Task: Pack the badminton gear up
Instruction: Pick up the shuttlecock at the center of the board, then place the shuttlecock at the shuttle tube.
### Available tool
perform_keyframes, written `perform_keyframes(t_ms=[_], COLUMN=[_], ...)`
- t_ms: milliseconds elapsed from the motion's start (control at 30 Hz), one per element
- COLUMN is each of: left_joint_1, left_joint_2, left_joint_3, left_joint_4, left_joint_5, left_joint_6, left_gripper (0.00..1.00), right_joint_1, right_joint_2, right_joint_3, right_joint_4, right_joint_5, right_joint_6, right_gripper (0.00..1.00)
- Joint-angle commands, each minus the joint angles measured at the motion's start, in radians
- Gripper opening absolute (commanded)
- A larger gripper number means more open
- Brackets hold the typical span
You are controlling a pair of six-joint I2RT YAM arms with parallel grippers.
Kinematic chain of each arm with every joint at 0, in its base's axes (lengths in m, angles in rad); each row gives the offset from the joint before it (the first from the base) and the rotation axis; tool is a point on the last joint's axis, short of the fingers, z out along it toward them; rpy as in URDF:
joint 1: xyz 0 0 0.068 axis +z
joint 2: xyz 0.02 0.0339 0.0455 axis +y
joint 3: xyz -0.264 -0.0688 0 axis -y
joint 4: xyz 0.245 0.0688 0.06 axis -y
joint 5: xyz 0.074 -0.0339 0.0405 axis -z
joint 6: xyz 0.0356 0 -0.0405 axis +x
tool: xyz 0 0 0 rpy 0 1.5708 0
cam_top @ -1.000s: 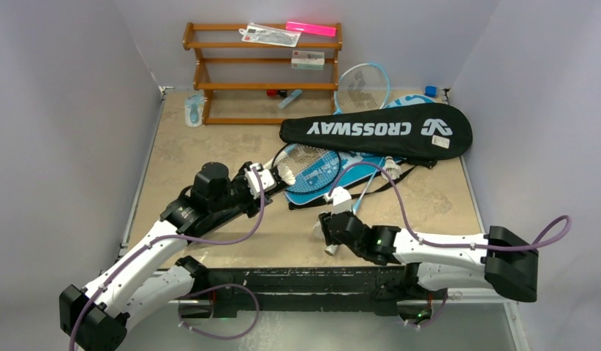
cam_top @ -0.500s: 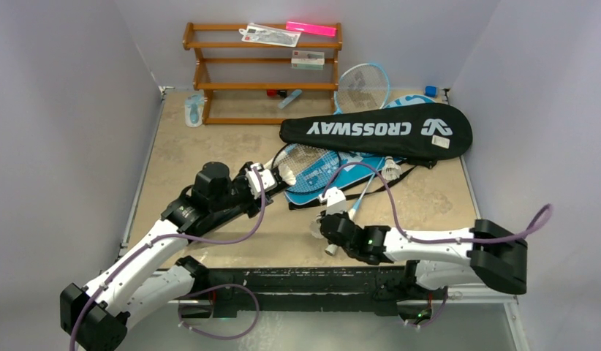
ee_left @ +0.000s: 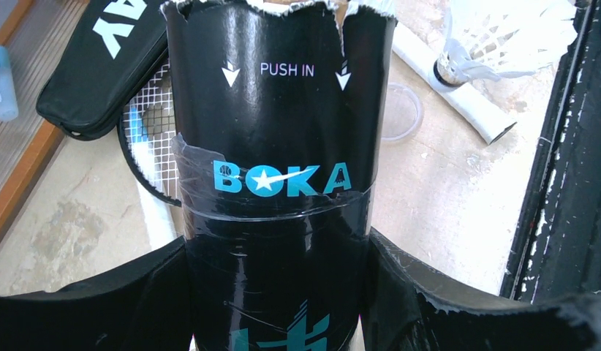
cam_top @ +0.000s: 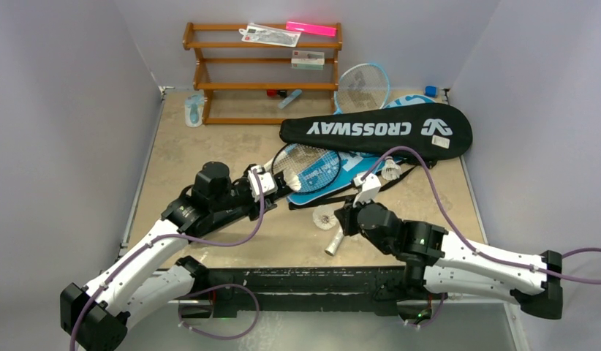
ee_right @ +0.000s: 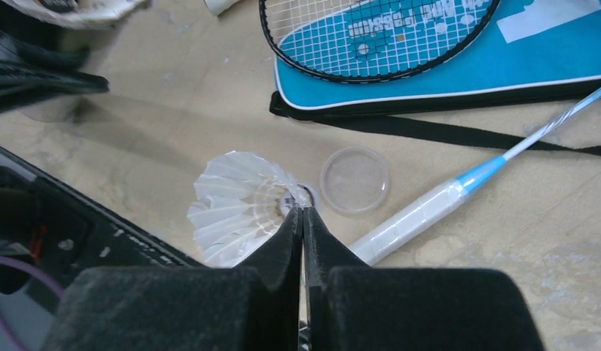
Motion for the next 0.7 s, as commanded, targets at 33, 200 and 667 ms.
perform_keyframes(t_ms=[33,200,667], left_joint_1=[0.007,0.007,0.007], left_joint_2=[-0.004,-0.004,0.012], left_joint_3=[0.025,0.024,0.025], left_joint_4=[0.066,0.065,0.061], left_joint_5=[0.069,0.086,0.25], left_joint_6=[0.02,0.022,0.035], left_gripper=[0.49,0.49,0.49], right_joint_1=[0.001,0.002,-0.181], right_joint_2=[0.077,0.09,0.168], right_joint_3=[0.141,0.179,0.476], right_joint_4=[-0.245,-0.265,-0.291], right_joint_5=[-0.023,-0.015,-0.203], right_joint_6=[0.075,0.115,-0.064], right_gripper=[0.0,0.0,0.0])
